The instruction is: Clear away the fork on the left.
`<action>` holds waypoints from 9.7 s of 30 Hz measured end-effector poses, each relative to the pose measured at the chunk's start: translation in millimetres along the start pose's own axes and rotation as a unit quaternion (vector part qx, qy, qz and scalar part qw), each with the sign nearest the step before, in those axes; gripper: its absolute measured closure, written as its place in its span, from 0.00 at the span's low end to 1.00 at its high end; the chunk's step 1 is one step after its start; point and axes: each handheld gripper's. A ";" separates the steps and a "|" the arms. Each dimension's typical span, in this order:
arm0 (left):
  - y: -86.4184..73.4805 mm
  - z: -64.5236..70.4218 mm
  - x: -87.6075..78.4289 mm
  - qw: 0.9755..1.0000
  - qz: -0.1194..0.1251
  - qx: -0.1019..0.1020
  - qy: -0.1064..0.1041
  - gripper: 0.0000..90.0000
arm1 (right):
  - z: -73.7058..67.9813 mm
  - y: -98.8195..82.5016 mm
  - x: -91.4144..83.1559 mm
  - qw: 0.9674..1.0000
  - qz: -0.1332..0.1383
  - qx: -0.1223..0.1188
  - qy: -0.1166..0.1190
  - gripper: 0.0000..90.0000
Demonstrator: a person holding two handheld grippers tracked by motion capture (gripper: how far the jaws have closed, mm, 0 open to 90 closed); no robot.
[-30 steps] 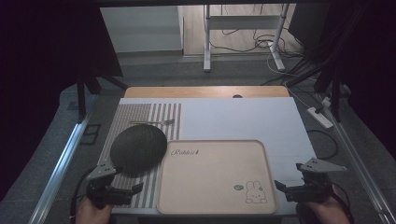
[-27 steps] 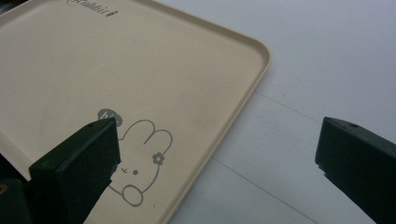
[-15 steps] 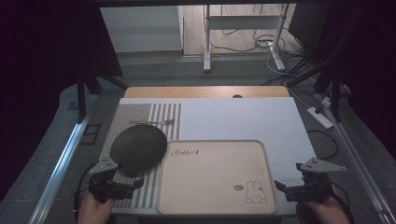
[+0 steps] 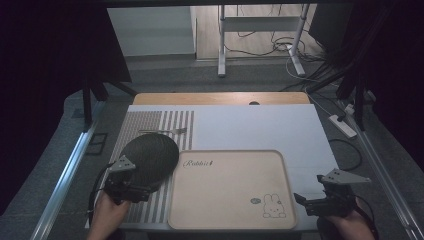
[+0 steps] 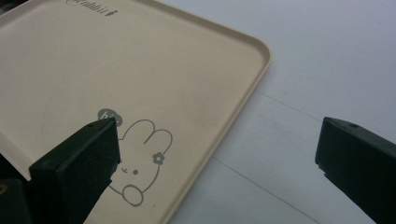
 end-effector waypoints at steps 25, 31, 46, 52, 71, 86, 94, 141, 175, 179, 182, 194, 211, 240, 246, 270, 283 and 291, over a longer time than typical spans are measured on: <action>49.1 -30.5 27.7 1.000 -0.012 -0.012 0.007 0.00 | 0.5 -0.1 0.4 1.000 0.000 -0.001 0.002 0.01; 60.3 -38.1 35.1 1.000 -0.016 -0.016 0.012 0.00 | 0.7 -0.1 0.5 1.000 0.000 -0.001 0.003 0.01; 82.8 -61.4 47.6 0.999 -0.014 -0.026 0.014 0.00 | 1.1 0.0 0.6 1.000 -0.002 -0.001 0.004 0.01; 89.2 -69.3 52.8 0.999 -0.017 -0.030 0.017 0.00 | 1.4 0.1 0.7 1.000 -0.002 0.000 0.005 0.01; 108.0 -94.0 69.4 0.998 -0.034 -0.044 0.021 0.00 | 1.3 0.2 0.9 1.000 -0.003 -0.002 0.010 0.01; 125.7 -117.8 94.2 0.996 -0.064 -0.058 0.031 0.00 | 1.3 0.2 1.4 1.000 -0.004 -0.004 0.013 0.01; 133.5 -122.0 107.6 0.995 -0.079 -0.052 0.030 0.00 | 1.1 0.3 1.5 1.000 -0.005 -0.006 0.014 0.01; 187.9 -114.7 184.4 0.982 -0.180 0.039 0.037 0.94 | 2.1 -0.4 0.8 1.000 -0.002 -0.007 0.023 0.01; 168.8 -157.8 162.4 0.969 -0.239 0.032 0.057 0.33 | 1.6 -0.1 1.1 1.000 -0.004 -0.010 0.023 0.01; 168.1 -155.6 158.6 0.968 -0.237 0.065 0.051 0.71 | 1.2 -0.1 1.3 1.000 -0.004 -0.012 0.023 0.01; 168.3 -157.0 158.0 0.968 -0.237 0.075 0.043 0.76 | 1.1 -0.1 1.3 1.000 -0.004 -0.012 0.022 0.01; 168.5 -161.6 156.4 0.961 -0.238 0.125 0.059 0.97 | 1.6 -0.2 1.0 1.000 -0.003 -0.010 0.023 0.01; 166.7 -180.4 114.7 0.935 -0.269 0.157 0.170 0.97 | 1.7 -0.1 1.3 1.000 -0.004 -0.008 0.024 0.01; 134.9 -154.8 57.4 0.966 -0.256 0.043 0.023 0.97 | 0.3 0.6 2.1 1.000 -0.009 -0.014 0.022 0.01; 131.1 -131.4 50.3 0.968 -0.246 0.057 -0.002 0.97 | -0.1 0.6 2.3 1.000 -0.009 -0.016 0.021 0.01; 111.3 -31.5 52.0 0.970 -0.214 0.110 -0.040 0.97 | -1.9 0.6 2.4 0.999 -0.013 -0.025 0.019 0.01; 109.0 11.0 66.4 0.962 -0.238 0.124 -0.046 0.97 | -3.2 0.4 2.0 0.999 -0.010 -0.032 0.020 0.01; 113.7 44.6 76.3 0.960 -0.244 0.120 -0.061 0.97 | -4.1 0.2 1.7 0.999 -0.010 -0.040 0.020 0.01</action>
Point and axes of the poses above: each handheld gripper's, and its own axes: x roughly forward along the jaws, y roughly out of its top, z roughly to its right, and after that the axes turned 8 degrees about -z, right-handed
